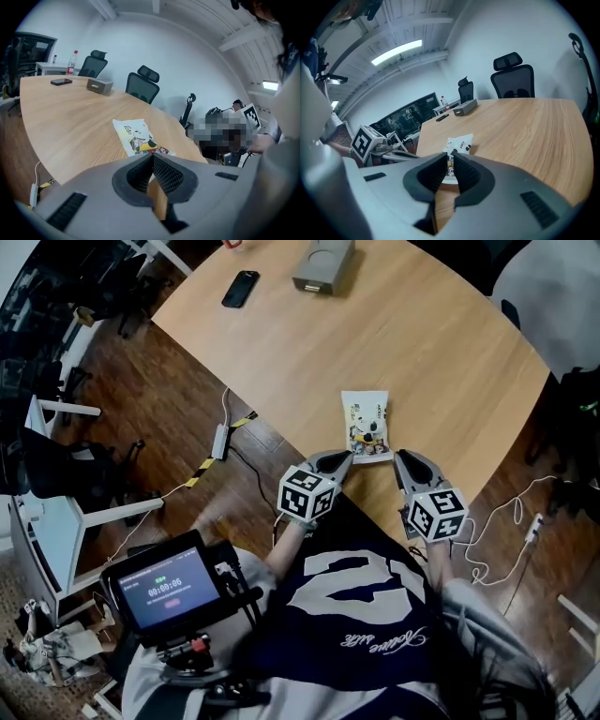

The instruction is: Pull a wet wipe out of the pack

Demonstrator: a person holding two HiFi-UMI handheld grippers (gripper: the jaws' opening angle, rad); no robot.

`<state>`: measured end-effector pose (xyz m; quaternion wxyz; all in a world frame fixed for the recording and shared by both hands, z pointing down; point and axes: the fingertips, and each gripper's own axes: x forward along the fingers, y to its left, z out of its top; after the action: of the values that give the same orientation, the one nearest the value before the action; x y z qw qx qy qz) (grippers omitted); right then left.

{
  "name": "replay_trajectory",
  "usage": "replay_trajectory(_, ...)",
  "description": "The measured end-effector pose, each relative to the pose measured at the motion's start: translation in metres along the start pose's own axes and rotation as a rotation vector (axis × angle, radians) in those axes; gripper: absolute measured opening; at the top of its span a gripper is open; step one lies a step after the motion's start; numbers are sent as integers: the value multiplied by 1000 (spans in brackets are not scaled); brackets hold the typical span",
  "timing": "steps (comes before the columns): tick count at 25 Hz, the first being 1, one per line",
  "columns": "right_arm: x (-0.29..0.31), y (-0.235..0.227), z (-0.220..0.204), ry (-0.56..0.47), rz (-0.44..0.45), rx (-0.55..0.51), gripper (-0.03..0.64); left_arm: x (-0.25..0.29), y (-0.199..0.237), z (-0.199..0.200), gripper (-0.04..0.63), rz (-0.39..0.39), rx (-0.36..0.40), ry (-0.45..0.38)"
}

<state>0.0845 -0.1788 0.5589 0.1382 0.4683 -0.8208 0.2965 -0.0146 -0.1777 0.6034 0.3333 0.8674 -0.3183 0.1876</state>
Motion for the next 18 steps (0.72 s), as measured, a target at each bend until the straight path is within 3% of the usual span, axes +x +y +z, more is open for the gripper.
replay_trajectory(4,28,9,13,17,-10,-9,40,12,22,5,2,-28,41,84)
replay_trajectory(10,31,13,15,63,-4,-70,74,29,13,-14,2,-36,180,233)
replay_trajectory(18,60,19,8,149,29,-181,101,31,5,-18,2,-57,224,258)
